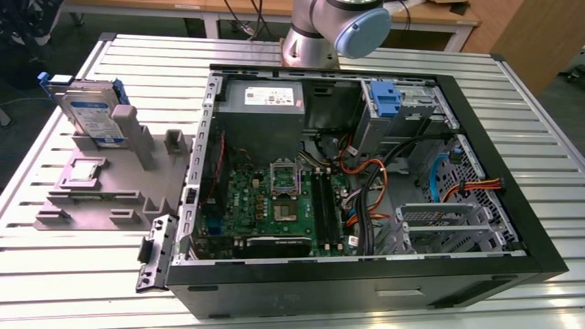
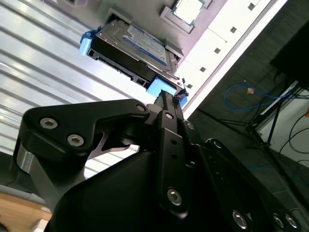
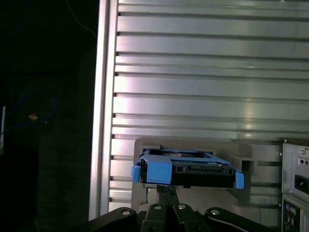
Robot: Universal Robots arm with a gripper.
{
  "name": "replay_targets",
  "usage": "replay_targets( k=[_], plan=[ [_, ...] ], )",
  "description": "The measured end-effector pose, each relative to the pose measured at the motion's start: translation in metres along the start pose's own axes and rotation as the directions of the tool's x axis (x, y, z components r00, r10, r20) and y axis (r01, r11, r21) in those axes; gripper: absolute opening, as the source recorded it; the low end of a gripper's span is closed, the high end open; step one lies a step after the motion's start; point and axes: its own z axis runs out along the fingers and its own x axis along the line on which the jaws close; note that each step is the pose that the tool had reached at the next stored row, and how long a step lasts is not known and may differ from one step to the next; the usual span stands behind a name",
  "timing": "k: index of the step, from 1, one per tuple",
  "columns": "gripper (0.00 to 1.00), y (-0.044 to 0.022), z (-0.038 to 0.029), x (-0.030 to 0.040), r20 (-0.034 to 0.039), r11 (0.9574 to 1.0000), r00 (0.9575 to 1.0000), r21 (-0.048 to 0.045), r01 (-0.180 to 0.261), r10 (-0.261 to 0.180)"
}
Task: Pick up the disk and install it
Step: 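Pick up the disk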
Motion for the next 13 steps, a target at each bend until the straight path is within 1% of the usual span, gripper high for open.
replay_targets(
  k=[3,7,11,13],
  plan=[
    [0.10,0.0000,0.0000,0.0000,-0.0017,0.9993,0.9993,0.0005,0.038,-0.038],
    [0.10,0.0000,0.0000,0.0000,-0.0034,0.9971,0.9971,0.0010,0.076,-0.076],
    [0.10,0.0000,0.0000,0.0000,-0.0045,0.9950,0.9949,0.0013,0.100,-0.100],
    [0.10,-0.0001,0.0000,0.0000,-0.0046,0.9946,0.9946,0.0014,0.104,-0.104]
  ],
)
